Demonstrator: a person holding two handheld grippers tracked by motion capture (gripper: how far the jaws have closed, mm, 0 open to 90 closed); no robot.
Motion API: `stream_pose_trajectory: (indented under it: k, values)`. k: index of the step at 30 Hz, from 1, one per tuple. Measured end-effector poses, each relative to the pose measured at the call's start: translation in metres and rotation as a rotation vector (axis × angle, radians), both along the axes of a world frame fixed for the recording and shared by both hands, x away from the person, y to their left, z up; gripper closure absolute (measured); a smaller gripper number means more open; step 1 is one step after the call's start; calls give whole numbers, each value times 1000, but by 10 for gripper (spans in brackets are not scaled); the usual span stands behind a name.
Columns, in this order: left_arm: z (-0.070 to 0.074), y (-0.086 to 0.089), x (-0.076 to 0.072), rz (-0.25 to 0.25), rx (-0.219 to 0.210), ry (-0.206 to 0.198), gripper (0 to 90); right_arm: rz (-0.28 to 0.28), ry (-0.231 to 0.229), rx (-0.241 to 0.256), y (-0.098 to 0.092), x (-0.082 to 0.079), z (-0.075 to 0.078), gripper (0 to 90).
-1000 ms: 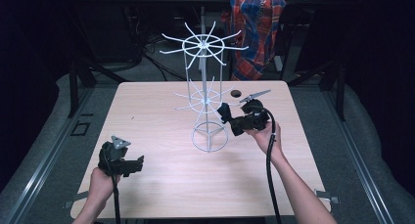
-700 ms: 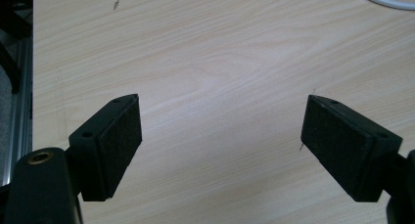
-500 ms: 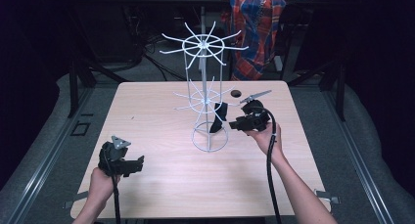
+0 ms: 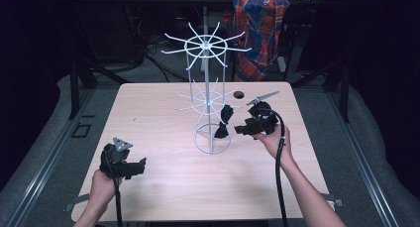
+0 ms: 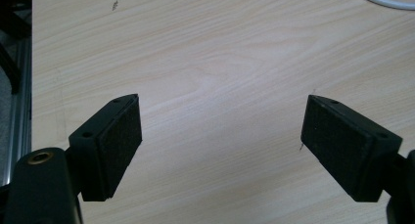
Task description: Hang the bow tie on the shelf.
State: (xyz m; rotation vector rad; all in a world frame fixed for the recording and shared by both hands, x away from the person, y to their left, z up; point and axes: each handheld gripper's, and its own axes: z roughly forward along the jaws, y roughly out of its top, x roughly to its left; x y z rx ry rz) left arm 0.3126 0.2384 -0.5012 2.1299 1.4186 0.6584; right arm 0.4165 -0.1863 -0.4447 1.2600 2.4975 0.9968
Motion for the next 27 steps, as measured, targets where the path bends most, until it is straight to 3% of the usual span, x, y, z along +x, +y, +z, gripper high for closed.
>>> stream_pose_trajectory:
  k: [12, 27]
  values:
    - [0, 0, 0, 2, 0, 0, 155, 8, -3, -36, -16, -20, 12, 318]
    - [0, 0, 0, 3, 0, 3, 156, 15, 9, -74, -38, -40, 8, 258]
